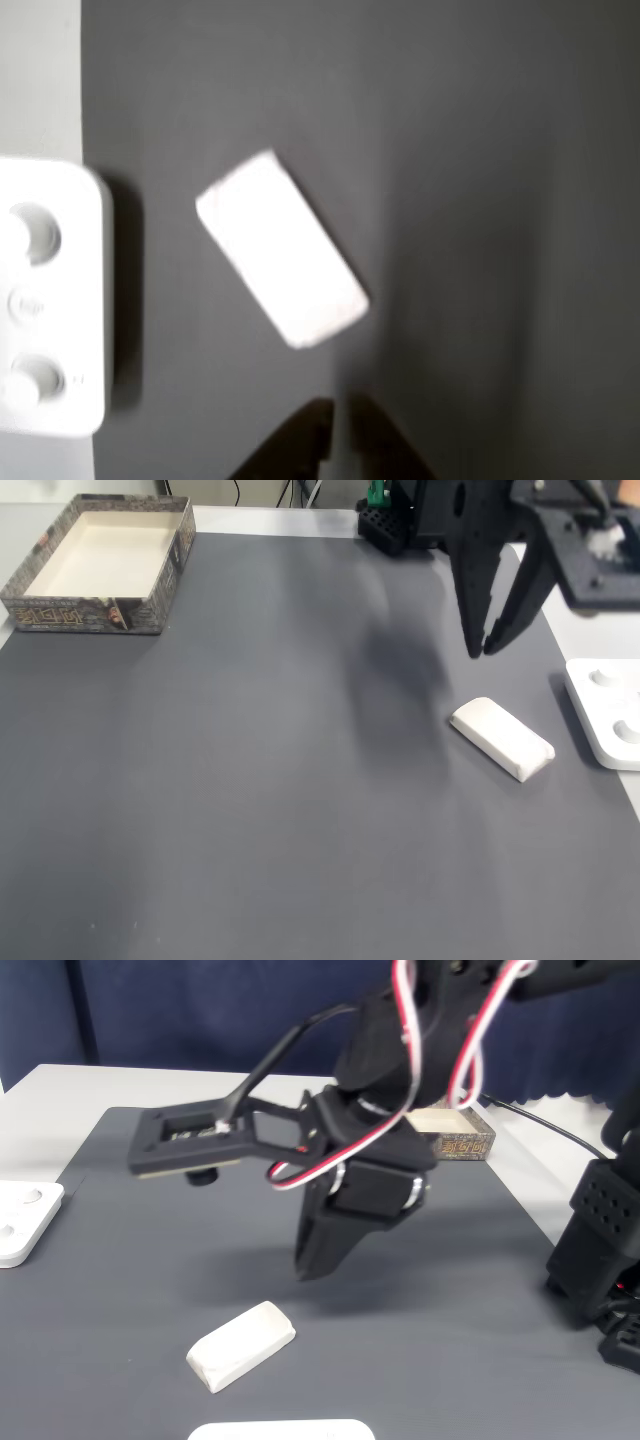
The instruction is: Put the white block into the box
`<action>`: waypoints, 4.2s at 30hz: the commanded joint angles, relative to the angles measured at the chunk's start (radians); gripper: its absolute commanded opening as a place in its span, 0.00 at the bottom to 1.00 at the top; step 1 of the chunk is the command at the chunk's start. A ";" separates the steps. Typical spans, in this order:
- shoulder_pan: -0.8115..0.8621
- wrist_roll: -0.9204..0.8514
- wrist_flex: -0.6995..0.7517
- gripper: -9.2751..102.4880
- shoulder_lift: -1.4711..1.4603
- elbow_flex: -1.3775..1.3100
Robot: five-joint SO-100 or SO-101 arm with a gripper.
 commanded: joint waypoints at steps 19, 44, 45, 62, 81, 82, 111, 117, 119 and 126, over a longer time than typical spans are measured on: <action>-0.066 0.175 0.379 0.07 -0.460 -0.747; -0.067 0.597 0.423 0.07 -0.506 -0.741; -0.066 0.597 0.423 0.07 -0.506 -0.744; -0.044 0.693 0.426 0.07 -0.511 -0.765; -0.012 0.681 0.430 0.31 -0.491 -0.767; -0.009 0.678 0.430 0.31 -0.491 -0.767; 0.038 0.684 0.364 0.33 -0.525 -0.778; 0.035 0.718 0.374 0.37 -0.552 -0.795; 0.034 0.719 0.374 0.38 -0.566 -0.808; 0.029 0.719 0.370 0.40 -0.601 -0.834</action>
